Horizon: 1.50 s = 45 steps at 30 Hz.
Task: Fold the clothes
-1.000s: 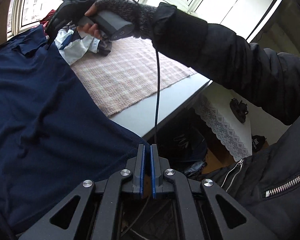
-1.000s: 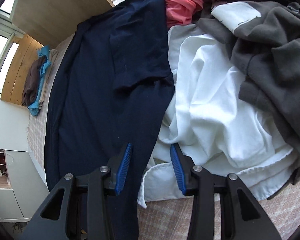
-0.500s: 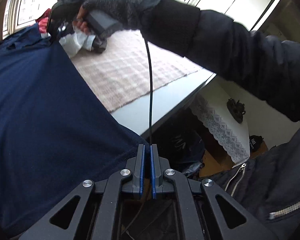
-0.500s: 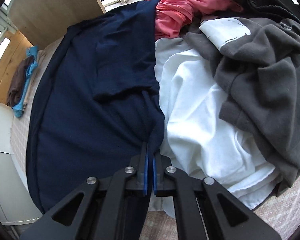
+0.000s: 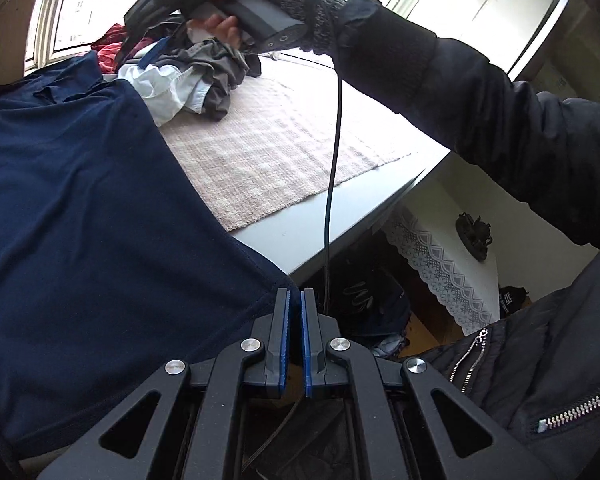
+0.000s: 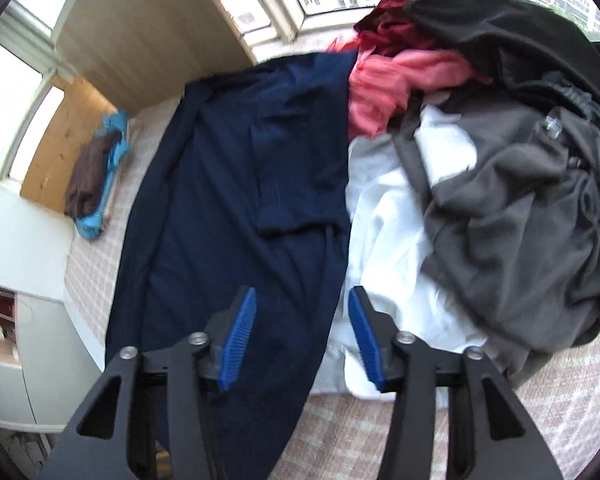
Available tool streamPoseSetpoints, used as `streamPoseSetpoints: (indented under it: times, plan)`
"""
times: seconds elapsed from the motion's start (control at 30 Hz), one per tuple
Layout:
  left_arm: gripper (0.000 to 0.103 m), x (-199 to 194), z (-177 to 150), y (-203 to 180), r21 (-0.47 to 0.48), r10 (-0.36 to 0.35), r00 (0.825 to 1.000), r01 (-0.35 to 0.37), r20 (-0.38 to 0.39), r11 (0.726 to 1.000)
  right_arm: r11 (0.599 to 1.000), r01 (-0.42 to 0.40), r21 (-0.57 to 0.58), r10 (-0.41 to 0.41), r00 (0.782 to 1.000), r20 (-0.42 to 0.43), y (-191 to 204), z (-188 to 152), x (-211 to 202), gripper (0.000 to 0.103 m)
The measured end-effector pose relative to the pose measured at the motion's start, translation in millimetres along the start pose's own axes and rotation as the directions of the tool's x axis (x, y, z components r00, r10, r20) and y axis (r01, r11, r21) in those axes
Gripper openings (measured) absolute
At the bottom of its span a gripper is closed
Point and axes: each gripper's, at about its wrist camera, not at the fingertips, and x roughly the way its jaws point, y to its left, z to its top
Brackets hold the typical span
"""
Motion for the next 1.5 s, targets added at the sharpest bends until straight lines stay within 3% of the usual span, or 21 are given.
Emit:
streamPoseSetpoints:
  times: [0.1,0.27,0.53,0.57,0.6,0.63,0.67,0.77,0.83,0.9,1.03,1.13,1.27,1.37,1.43,1.5]
  plan:
    - [0.004,-12,2,6,-0.041,0.032,0.999,-0.031,0.024,0.999,0.999,0.009,0.036,-0.010,0.999,0.032,-16,40,16,0.052]
    - [0.004,-18,3,14,-0.125,0.077,0.997,-0.073,0.028,0.989,0.998,0.031,0.055,-0.028,0.998,-0.052,-18,87,85,0.052]
    - [0.005,-15,5,24,-0.208,0.085,0.996,-0.075,0.040,0.975,0.999,0.008,0.038,-0.004,0.995,-0.102,-13,108,129,0.046]
    - [0.005,-15,5,24,-0.208,0.084,0.996,-0.074,0.039,0.975,0.999,0.010,0.040,-0.006,0.995,-0.099,-14,109,130,0.041]
    - [0.005,-14,4,24,-0.208,0.083,0.996,-0.074,0.035,0.975,0.999,0.016,0.039,-0.012,0.995,-0.097,-14,110,131,0.023]
    - [0.005,-12,4,25,-0.210,0.081,0.996,-0.073,0.031,0.975,0.999,0.045,0.026,-0.042,0.994,-0.097,-14,111,131,0.014]
    - [0.005,-11,3,25,-0.211,0.079,0.997,-0.071,0.027,0.975,0.998,0.066,0.015,-0.064,0.993,-0.096,-14,112,130,0.008]
    - [0.005,-9,1,23,-0.216,0.059,0.998,-0.053,0.022,0.975,0.999,-0.012,0.046,0.013,1.000,-0.019,-22,117,105,0.005]
    - [0.005,-6,-2,22,-0.220,0.040,0.999,-0.036,0.015,0.975,0.994,-0.058,0.090,0.060,0.998,-0.022,-32,117,103,0.005]
    - [0.005,-3,-3,21,-0.219,0.032,0.999,-0.031,0.003,0.975,0.996,-0.037,0.080,0.041,0.998,-0.052,-29,113,107,0.005]
    - [0.006,-5,-3,21,-0.210,0.031,1.000,-0.029,0.004,0.977,0.996,-0.064,0.063,0.065,0.998,-0.012,-17,108,87,0.006]
    - [0.005,-8,-4,26,-0.220,0.029,0.999,-0.025,0.014,0.975,0.994,0.106,-0.021,-0.107,0.992,-0.072,-7,107,96,0.005]
    - [0.005,-15,-7,30,-0.223,0.034,0.999,-0.028,0.025,0.974,0.995,0.100,-0.023,-0.102,0.991,-0.089,9,108,85,0.006]
    - [0.005,-19,-9,31,-0.219,0.036,0.999,-0.027,0.035,0.975,0.995,0.097,-0.012,-0.098,0.987,-0.129,14,116,79,0.015]
    - [0.005,-21,-11,32,-0.216,0.038,0.998,-0.029,0.040,0.976,0.991,0.126,-0.045,-0.130,0.985,-0.109,22,120,74,0.024]
    - [0.005,-23,-12,33,-0.215,0.039,0.998,-0.029,0.042,0.976,0.983,0.161,-0.084,-0.169,0.980,-0.107,30,121,76,0.027]
